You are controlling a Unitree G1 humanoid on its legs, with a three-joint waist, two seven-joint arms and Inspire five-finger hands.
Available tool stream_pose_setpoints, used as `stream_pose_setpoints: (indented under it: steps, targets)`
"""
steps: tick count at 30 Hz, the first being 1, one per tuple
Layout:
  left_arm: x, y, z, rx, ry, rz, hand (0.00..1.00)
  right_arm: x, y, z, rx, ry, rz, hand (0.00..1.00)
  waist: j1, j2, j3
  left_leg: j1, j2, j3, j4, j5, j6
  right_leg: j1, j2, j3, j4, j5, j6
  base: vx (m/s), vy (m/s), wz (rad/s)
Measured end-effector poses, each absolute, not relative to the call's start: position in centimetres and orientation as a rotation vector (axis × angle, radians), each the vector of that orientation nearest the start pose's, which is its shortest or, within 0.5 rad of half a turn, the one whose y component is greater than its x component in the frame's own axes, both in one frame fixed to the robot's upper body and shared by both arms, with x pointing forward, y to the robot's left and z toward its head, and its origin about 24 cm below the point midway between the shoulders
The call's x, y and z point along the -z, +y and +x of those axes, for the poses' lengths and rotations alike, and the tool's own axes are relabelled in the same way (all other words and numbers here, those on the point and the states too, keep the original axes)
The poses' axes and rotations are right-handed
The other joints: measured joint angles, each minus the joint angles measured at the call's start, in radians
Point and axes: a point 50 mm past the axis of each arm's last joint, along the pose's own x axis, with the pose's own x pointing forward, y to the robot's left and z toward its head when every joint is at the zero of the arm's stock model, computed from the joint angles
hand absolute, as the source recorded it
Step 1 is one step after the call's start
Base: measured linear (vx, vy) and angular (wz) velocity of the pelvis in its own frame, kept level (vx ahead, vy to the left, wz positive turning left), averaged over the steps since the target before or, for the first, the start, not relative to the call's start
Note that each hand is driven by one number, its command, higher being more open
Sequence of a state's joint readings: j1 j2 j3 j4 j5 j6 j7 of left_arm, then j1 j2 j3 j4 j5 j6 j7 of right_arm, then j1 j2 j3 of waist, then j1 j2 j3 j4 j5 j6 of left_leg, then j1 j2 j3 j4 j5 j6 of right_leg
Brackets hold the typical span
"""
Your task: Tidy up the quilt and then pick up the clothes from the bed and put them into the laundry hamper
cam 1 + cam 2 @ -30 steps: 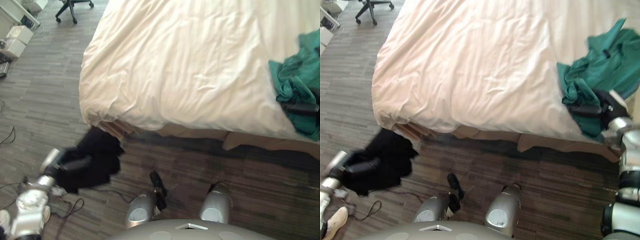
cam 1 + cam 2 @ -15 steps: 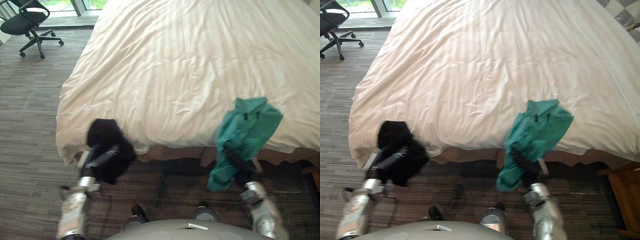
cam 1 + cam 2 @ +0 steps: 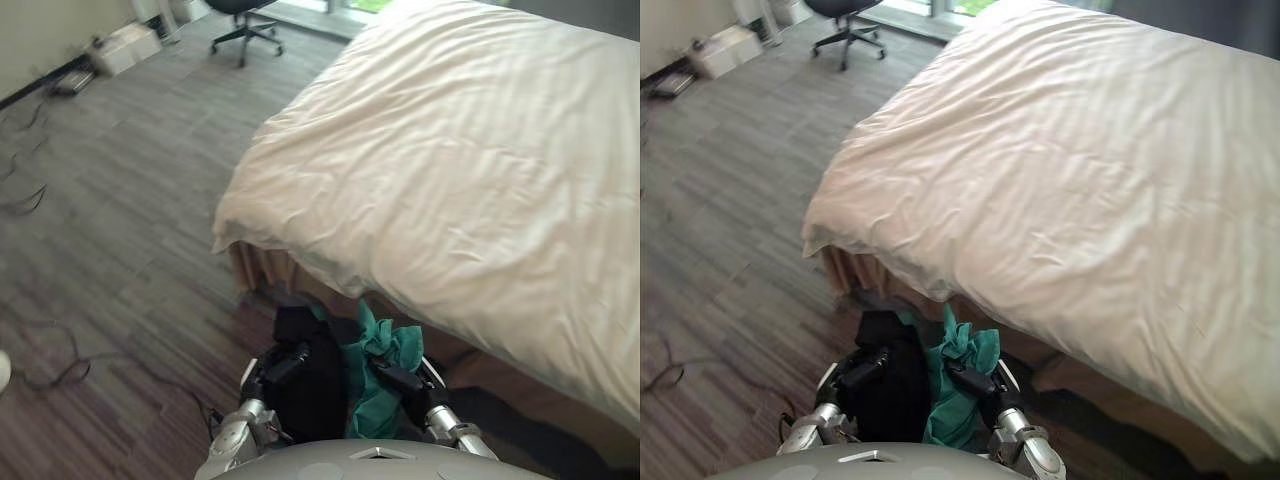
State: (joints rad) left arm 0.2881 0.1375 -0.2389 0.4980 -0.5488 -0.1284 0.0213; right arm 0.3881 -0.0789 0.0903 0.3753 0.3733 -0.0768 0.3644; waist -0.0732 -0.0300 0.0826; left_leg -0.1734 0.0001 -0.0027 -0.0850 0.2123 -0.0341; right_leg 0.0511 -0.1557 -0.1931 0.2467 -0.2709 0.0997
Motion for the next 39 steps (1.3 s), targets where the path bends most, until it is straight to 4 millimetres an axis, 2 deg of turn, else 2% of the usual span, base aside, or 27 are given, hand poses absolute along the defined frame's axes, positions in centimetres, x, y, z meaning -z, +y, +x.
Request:
stream_pose_setpoints:
  steps: [2,3,5,6,7,8,9,10,11,12,13,14,15,16,18,19,20,21,22,25,26,27,28,31,35,36,39]
  targets:
    - [10.0,16.9,12.9,-0.221,0.601,-0.388,0.0,9.5,-14.7,11.8,-0.204,0.592,0.406,0.0,0.047,-0.004,-0.001,-0.008,-0.023,-0.059,0.0,0.013,0.003,0.026,0.0,-0.034,-0.005,-0.003,-0.005,0.05,-0.01,1.02]
    - [9.7,17.0,13.0,-0.236,0.58,-0.394,0.0,9.4,-14.6,12.0,-0.202,0.582,0.403,0.0,0.053,-0.001,0.0,-0.013,-0.031,-0.072,0.0,0.021,0.009,0.036,-0.001,-0.056,-0.006,-0.005,-0.01,0.02,-0.015,1.33]
    - [9.1,17.2,13.5,-0.263,0.533,-0.405,0.0,9.3,-14.6,12.2,-0.145,0.562,0.414,0.0,0.052,0.011,0.004,-0.037,-0.078,-0.053,0.0,0.085,0.079,0.077,-0.007,-0.156,-0.008,-0.009,-0.018,0.01,0.014,1.73]
    - [8.8,16.9,13.8,-0.252,0.506,-0.423,0.0,9.2,-15.0,12.1,-0.1,0.554,0.406,0.0,0.041,0.044,0.015,-0.038,-0.096,0.045,-0.005,0.028,0.242,0.111,0.011,-0.248,-0.007,0.01,-0.039,-0.01,0.06,2.4]
    - [8.8,16.6,13.7,-0.222,0.501,-0.436,0.0,9.2,-15.6,11.7,-0.054,0.56,0.38,0.0,0.044,0.069,0.023,-0.023,-0.077,0.202,0.008,-0.093,0.3,0.147,0.029,-0.332,-0.015,0.039,-0.042,0.0,0.065,2.55]
    - [8.8,16.5,13.6,-0.211,0.505,-0.439,0.0,9.1,-15.6,11.5,-0.032,0.559,0.378,0.0,0.037,0.058,0.022,-0.021,-0.077,0.282,0.023,-0.176,0.289,0.165,0.019,-0.371,-0.024,0.052,-0.048,0.04,0.082,2.49]
    - [8.7,16.3,13.7,-0.185,0.49,-0.442,0.0,9.0,-16.0,11.4,-0.007,0.543,0.359,0.0,0.042,0.026,0.027,-0.034,-0.057,0.441,0.116,-0.254,0.25,0.173,-0.034,-0.41,-0.012,0.058,-0.05,0.12,0.072,1.92]
    - [9.0,16.4,12.8,-0.202,0.508,-0.455,0.0,8.9,-16.4,11.6,0.0,0.541,0.325,0.0,0.06,0.028,0.028,-0.045,0.009,0.522,0.32,-0.26,0.244,0.169,-0.052,-0.425,0.021,0.05,-0.061,0.14,0.057,1.4]
    - [9.3,16.3,12.1,-0.213,0.529,-0.462,0.0,8.7,-16.6,11.7,0.006,0.533,0.316,0.0,0.068,0.047,0.025,-0.032,0.045,0.531,0.388,-0.275,0.214,0.167,-0.042,-0.444,0.043,0.045,-0.059,0.16,0.028,0.75]
    - [9.7,15.7,10.9,-0.227,0.569,-0.491,0.0,8.2,-17.0,12.3,0.022,0.507,0.3,0.0,0.067,0.079,0.029,-0.008,0.035,0.46,0.341,-0.311,0.146,0.155,-0.054,-0.463,0.121,0.04,-0.053,0.11,0.085,0.83]
    - [10.1,15.4,10.2,-0.228,0.604,-0.502,0.0,8.1,-17.1,12.5,0.044,0.5,0.299,0.0,0.057,0.094,0.024,0.016,0.005,0.413,0.266,-0.274,0.165,0.138,-0.074,-0.45,0.149,0.006,-0.053,0.07,0.121,0.97]
    - [10.2,15.3,9.9,-0.226,0.612,-0.5,0.0,8.1,-17.0,12.7,0.045,0.493,0.301,0.0,0.056,0.091,0.025,0.029,-0.011,0.393,0.224,-0.251,0.169,0.136,-0.069,-0.449,0.115,-0.007,-0.05,0.02,0.131,1.08]
    - [10.2,15.0,9.8,-0.218,0.618,-0.481,0.0,7.7,-16.7,13.0,0.037,0.476,0.306,0.0,0.06,0.079,0.029,0.05,-0.04,0.357,0.144,-0.216,0.173,0.126,-0.064,-0.459,0.045,-0.006,-0.045,0.02,0.058,1.01]
    - [10.1,14.9,9.9,-0.203,0.615,-0.455,0.0,7.5,-16.3,13.4,0.023,0.461,0.312,0.0,0.065,0.052,0.04,0.058,-0.069,0.325,0.109,-0.194,0.174,0.106,-0.071,-0.475,-0.012,0.021,-0.033,0.01,0.033,1.01]
    - [10.1,14.4,10.0,-0.171,0.626,-0.446,0.0,7.6,-15.8,13.4,0.008,0.47,0.316,0.0,0.073,0.036,0.048,0.075,-0.093,0.259,0.077,-0.17,0.173,0.105,-0.085,-0.491,0.021,0.036,-0.028,0.02,0.019,0.91]
    - [10.2,14.1,9.8,-0.156,0.634,-0.444,0.0,7.8,-15.8,13.3,0.005,0.482,0.312,0.0,0.077,0.037,0.05,0.098,-0.097,0.232,0.043,-0.149,0.176,0.103,-0.085,-0.484,0.062,0.044,-0.043,0.05,0.014,1.2]
    - [10.2,13.6,9.7,-0.124,0.64,-0.434,0.0,8.3,-15.6,13.1,0.008,0.507,0.313,0.0,0.068,0.045,0.051,0.118,-0.09,0.161,0.009,-0.123,0.174,0.088,-0.062,-0.421,0.109,0.025,-0.089,0.05,-0.012,1.13]
    - [10.1,13.5,9.9,-0.106,0.636,-0.43,0.0,8.4,-15.6,12.9,0.017,0.515,0.319,0.0,0.062,0.051,0.054,0.117,-0.089,0.128,0.01,-0.118,0.173,0.085,-0.041,-0.368,0.094,0.013,-0.106,0.04,-0.041,1.5]
    - [10.0,13.3,10.3,-0.077,0.629,-0.42,0.0,8.8,-15.7,12.6,0.04,0.533,0.332,0.0,0.055,0.052,0.055,0.116,-0.086,0.072,0.01,-0.107,0.17,0.063,0.006,-0.243,0.076,-0.001,-0.117,0.02,-0.043,1.3]
    - [10.3,13.1,10.6,-0.048,0.632,-0.398,0.0,9.4,-16.0,11.7,0.085,0.567,0.346,0.0,0.044,0.057,0.057,0.117,-0.092,-0.034,0.01,-0.084,0.157,0.018,0.066,-0.019,0.025,0.002,-0.114,0.02,-0.014,1.17]
    - [10.4,13.4,10.5,-0.036,0.632,-0.371,0.0,9.5,-15.9,11.4,0.088,0.565,0.355,0.0,0.045,0.044,0.055,0.118,-0.108,-0.066,0.009,-0.075,0.147,-0.001,0.064,0.038,-0.011,0.012,-0.106,0.01,0.002,1.03]
    - [10.4,13.6,10.4,-0.029,0.631,-0.359,0.0,9.5,-15.9,11.2,0.085,0.563,0.36,0.0,0.046,0.031,0.055,0.121,-0.121,-0.081,0.007,-0.069,0.14,-0.007,0.052,0.052,-0.028,0.022,-0.092,0.0,-0.026,0.97]
    - [10.6,13.6,10.3,-0.019,0.645,-0.352,0.0,9.5,-15.8,11.0,0.079,0.567,0.36,0.0,0.044,0.025,0.055,0.136,-0.136,-0.111,-0.002,-0.059,0.132,-0.003,0.032,0.03,-0.014,0.035,-0.046,0.01,-0.077,0.65]
    - [10.7,13.4,10.0,0.002,0.662,-0.347,0.0,9.6,-15.9,11.0,0.055,0.572,0.34,0.0,0.069,0.038,0.051,0.138,-0.122,-0.118,-0.003,-0.056,0.115,0.01,0.044,0.012,-0.031,0.032,-0.051,0.01,-0.1,0.2]
    - [10.4,12.8,10.5,0.038,0.651,-0.35,0.0,9.4,-15.9,11.5,0.068,0.558,0.373,0.0,0.066,0.038,0.051,0.132,-0.115,-0.12,-0.003,-0.065,0.104,0.024,0.055,0.004,-0.068,0.046,-0.044,0.03,-0.062,0.04]
    - [10.3,12.3,10.6,0.071,0.664,-0.351,0.0,9.8,-15.4,10.2,0.045,0.581,0.376,0.0,0.018,0.026,0.046,0.146,-0.108,-0.012,-0.005,-0.093,0.106,0.062,0.055,0.11,-0.129,0.06,-0.045,0.05,-0.015,-0.02]
    - [10.3,12.3,10.8,0.074,0.657,-0.349,0.0,9.8,-15.3,10.3,0.044,0.58,0.379,0.0,0.019,0.016,0.048,0.147,-0.118,-0.01,-0.004,-0.096,0.109,0.068,0.045,0.11,-0.134,0.068,-0.038,0.1,-0.018,0.01]
